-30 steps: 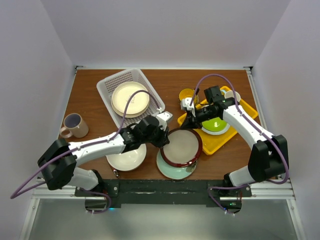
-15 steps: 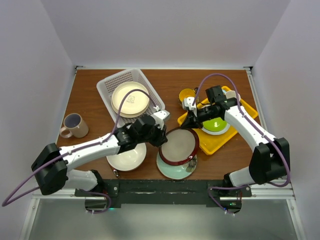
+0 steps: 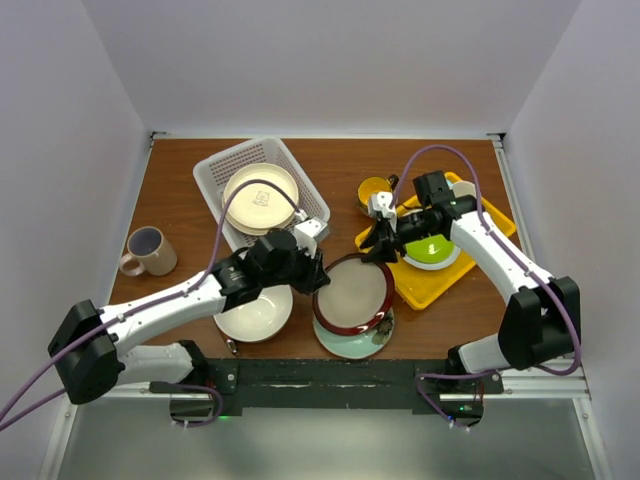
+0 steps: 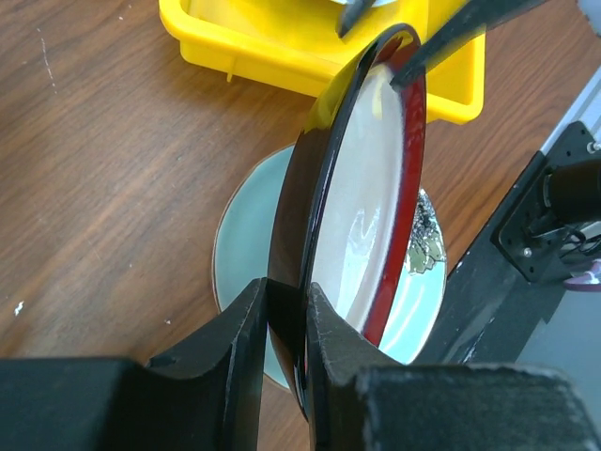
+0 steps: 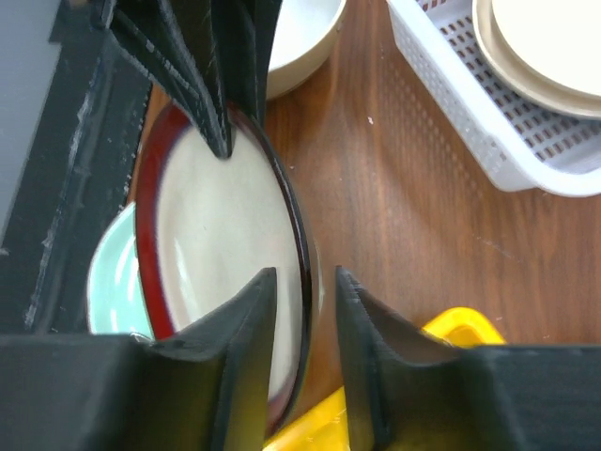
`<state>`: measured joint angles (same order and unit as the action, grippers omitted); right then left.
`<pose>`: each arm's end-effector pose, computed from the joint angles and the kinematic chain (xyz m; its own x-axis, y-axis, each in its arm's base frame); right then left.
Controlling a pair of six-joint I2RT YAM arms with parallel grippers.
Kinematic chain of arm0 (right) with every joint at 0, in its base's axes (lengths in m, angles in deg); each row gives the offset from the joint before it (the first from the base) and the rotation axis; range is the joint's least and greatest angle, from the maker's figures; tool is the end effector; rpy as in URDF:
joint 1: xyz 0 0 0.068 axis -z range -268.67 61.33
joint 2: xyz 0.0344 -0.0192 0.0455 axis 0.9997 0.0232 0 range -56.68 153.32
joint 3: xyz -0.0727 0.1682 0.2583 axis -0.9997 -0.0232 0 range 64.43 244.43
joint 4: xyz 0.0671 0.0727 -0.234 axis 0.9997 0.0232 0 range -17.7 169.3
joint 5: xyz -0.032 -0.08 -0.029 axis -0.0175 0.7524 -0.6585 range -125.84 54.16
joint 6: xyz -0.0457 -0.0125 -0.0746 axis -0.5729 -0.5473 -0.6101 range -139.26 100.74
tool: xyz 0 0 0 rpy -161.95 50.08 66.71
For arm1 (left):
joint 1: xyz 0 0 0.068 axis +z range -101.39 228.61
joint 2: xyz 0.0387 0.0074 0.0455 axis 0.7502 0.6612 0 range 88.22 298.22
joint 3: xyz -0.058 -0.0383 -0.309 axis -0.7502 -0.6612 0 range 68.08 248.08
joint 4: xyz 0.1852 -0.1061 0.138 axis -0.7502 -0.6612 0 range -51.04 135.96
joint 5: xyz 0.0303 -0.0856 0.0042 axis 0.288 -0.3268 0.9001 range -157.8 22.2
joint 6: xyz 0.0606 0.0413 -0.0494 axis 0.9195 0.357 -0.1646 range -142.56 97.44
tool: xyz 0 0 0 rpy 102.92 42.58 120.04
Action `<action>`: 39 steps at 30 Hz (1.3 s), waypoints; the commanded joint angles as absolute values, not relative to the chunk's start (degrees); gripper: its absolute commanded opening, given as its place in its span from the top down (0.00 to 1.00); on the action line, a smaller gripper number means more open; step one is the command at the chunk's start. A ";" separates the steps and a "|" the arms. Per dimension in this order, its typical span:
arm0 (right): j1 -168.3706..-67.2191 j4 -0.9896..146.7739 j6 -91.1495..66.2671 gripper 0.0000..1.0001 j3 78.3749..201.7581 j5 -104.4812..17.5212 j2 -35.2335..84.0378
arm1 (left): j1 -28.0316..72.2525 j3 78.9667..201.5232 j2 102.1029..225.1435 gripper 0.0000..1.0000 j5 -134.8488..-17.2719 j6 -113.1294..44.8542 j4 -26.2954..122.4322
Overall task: Place the mixed dishes into the plastic bin
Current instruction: Pick up the plate at the center of the board.
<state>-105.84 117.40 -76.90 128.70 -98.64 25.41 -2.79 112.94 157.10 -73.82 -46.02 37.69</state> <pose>0.2388 0.1470 0.3064 -0.0146 -0.4086 -0.9126 -0.9979 -0.0523 0.0393 0.1672 -0.2227 0.2788 -0.6373 0.1635 -0.7531 0.6309 0.6718 -0.3881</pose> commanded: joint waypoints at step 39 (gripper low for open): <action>-92.36 101.21 -60.56 0.04 122.70 -112.30 10.65 | 27.95 118.61 139.72 1.00 -83.53 -53.93 42.97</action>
